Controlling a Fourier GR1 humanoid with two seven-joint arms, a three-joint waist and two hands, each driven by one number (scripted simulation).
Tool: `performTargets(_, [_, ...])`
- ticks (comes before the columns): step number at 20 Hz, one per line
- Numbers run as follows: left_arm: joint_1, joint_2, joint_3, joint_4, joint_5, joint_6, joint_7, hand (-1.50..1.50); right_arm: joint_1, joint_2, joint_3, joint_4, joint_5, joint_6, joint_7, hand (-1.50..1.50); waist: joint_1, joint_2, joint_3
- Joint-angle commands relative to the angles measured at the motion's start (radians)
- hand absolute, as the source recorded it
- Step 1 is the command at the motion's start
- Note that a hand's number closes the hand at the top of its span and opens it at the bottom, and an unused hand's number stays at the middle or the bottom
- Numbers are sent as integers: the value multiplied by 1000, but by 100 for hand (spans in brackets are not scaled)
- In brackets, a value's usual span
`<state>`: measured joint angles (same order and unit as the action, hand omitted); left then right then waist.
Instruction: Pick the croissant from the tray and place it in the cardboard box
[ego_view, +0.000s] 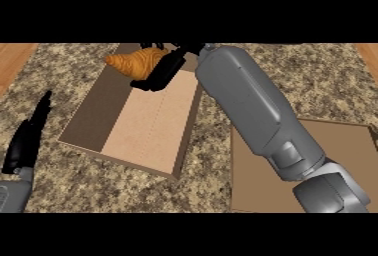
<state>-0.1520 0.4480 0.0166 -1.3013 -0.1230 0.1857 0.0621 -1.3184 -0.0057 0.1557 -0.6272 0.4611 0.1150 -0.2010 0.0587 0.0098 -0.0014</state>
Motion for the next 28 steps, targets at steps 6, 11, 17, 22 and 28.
performTargets(6, [-118, 17, 10, 52, 6, -59, 17, 0, -85, 6, 225, 151, -202, -124, 64, 150, 57, 16, -2])
performTargets(11, [-125, -24, -26, 42, -26, -33, 15, 0, -52, 6, 292, 178, -277, -212, 168, 150, 94, 21, -3])
performTargets(17, [-104, -62, -65, 20, -49, -21, 1, 0, -47, 6, 317, 228, -367, -167, 170, -150, 112, 27, -2])
performTargets(22, [-137, -53, -33, 82, -36, -30, -24, 0, -25, 6, 362, 159, -449, -239, 118, -150, 111, 31, -3])
performTargets(28, [-106, -37, -29, 41, -35, -39, -4, 0, 35, 6, 299, 154, -558, -378, -41, -150, 91, 25, 1])
